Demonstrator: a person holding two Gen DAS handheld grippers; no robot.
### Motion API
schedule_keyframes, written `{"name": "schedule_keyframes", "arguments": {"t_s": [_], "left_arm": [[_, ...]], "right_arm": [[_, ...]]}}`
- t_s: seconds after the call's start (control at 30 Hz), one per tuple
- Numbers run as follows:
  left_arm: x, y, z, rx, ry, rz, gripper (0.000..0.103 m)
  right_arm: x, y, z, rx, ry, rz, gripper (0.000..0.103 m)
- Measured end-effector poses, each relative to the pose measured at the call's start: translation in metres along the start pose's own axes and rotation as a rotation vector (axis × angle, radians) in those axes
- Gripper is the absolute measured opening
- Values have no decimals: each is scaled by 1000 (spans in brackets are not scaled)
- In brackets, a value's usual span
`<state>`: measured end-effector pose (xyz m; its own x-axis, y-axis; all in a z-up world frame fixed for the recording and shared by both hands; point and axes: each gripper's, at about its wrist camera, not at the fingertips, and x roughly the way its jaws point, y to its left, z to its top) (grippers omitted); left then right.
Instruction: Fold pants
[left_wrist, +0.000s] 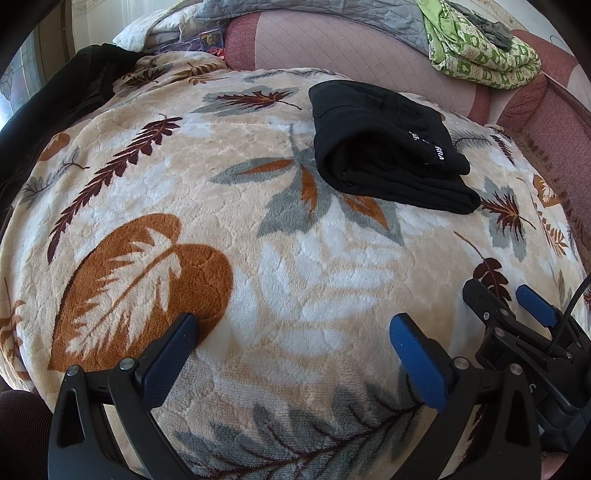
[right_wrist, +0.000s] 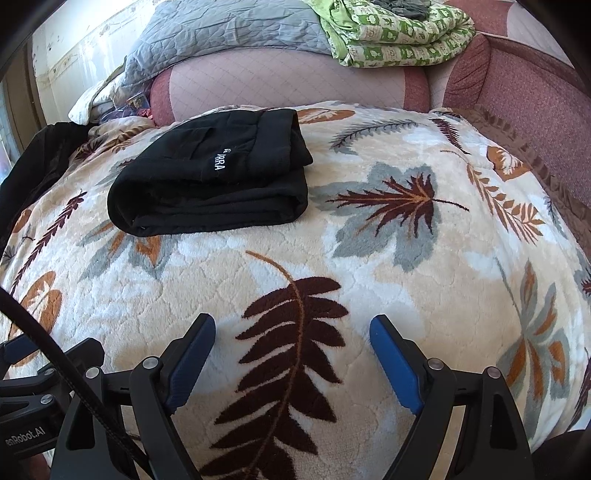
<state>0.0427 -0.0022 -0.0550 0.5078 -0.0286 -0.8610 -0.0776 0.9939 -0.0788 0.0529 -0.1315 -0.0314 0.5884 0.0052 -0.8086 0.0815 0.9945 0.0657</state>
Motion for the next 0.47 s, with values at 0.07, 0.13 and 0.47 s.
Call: {"name": "schedule_keyframes", "arguments": {"t_s": [0.07, 0.13, 0.47], "left_arm": [[-1, 1, 0, -5, -6, -5, 103], [-3, 3, 2, -9, -15, -11, 103], [-12, 26, 9, -91, -57, 1, 103]], "right_arm": [[0, 1, 0, -8, -2, 2, 90], [-1, 4, -1, -23, -6, 2, 90], [-3, 13, -3, -68, -23, -19, 90]]}}
